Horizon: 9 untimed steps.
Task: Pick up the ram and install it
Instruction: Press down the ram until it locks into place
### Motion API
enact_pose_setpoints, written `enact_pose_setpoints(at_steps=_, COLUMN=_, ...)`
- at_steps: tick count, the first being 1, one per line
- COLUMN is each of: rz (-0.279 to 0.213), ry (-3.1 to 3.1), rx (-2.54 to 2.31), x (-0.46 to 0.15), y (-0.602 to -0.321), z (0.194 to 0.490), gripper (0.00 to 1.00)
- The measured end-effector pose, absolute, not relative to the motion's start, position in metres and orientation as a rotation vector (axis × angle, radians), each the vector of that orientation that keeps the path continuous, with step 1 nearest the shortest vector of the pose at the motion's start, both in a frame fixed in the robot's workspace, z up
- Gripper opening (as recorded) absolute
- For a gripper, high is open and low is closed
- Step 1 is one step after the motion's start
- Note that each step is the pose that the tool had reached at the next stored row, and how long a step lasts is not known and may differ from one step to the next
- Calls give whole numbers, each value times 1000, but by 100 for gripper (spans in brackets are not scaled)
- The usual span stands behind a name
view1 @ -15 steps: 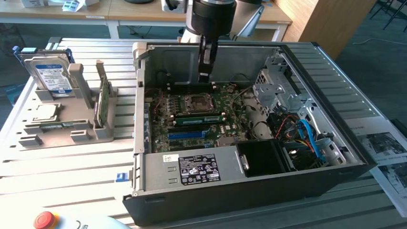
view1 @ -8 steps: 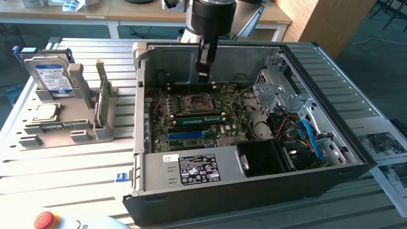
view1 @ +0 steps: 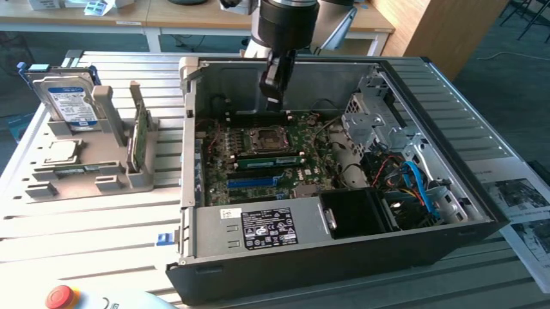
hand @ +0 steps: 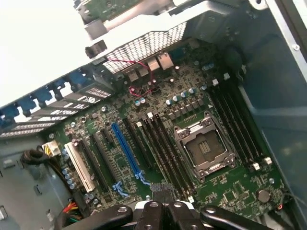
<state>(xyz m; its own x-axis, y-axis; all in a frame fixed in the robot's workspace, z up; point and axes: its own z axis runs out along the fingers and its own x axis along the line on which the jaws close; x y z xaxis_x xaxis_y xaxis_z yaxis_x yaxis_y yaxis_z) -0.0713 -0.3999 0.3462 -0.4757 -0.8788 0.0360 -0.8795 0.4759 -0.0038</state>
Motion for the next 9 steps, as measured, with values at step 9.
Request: enact_pose_setpoints(at_steps=9, rz=30, ry=-2780, rx=1397, x=-71, y=-400, z=346, gripper=10)
